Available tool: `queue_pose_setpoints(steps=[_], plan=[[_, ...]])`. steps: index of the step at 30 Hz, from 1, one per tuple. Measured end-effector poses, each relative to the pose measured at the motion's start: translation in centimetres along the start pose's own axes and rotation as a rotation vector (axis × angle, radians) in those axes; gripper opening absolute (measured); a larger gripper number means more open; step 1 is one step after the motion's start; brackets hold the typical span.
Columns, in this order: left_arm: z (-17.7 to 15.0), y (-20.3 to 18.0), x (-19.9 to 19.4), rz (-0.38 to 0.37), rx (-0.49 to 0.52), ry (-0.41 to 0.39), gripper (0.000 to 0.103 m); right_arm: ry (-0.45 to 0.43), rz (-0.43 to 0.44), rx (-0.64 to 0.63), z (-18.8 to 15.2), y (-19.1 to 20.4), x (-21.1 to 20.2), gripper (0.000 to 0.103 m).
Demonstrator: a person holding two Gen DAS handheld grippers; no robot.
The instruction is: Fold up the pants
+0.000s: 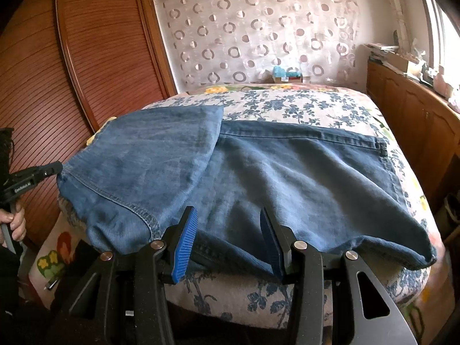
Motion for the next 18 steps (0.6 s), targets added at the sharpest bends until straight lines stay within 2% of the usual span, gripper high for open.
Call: queue_pose_setpoints(steps=[2, 6, 7, 10, 12, 14, 16, 18], plan=[[0.4, -0.7, -0.4, -0.004, 0.011, -0.012, 0.019, 0.0, 0.0, 0.002, -0.2, 0.3, -0.2, 0.047], [0.9, -2.4, -0.6, -0.036, 0.043, -0.023, 0.034, 0.005, 0.0, 0.003, -0.4, 0.2, -0.3, 0.047], [0.9, -3.0, -0.5, -0.057, 0.053, -0.024, 0.043, 0.007, 0.0, 0.003, -0.4, 0.3, -0.2, 0.047], [0.8, -4.7, 0.2, -0.089, 0.078, -0.005, 0.047, 0.013, 0.001, -0.003, -0.6, 0.3, -0.2, 0.047], [0.6, -6.0, 0.9, -0.105, 0.084, 0.006, 0.058, 0.014, -0.002, -0.004, -0.7, 0.2, -0.3, 0.047], [0.5, -7.1, 1.6, -0.134, 0.081, 0.018, 0.073, 0.011, -0.004, 0.0, -0.6, 0.0, -0.5, 0.047], [0.6, -8.0, 2.1, -0.149, 0.081, 0.016, 0.08, 0.009, -0.007, 0.003, -0.7, -0.2, -0.7, 0.047], [0.7, -8.9, 2.8, -0.159, 0.083, 0.024, 0.08, 0.008, -0.011, 0.005, -0.8, -0.3, -0.9, 0.047]])
Point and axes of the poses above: each gripper's, at about its wrist camera, not at the fingertips, and x roughly the way its jaws point, y to its left, z to its top, the point moved 8 cm from there along x, roughly the way its jaws point, and after that the axes turned 6 degrees about -x, right-handed, at the moved point
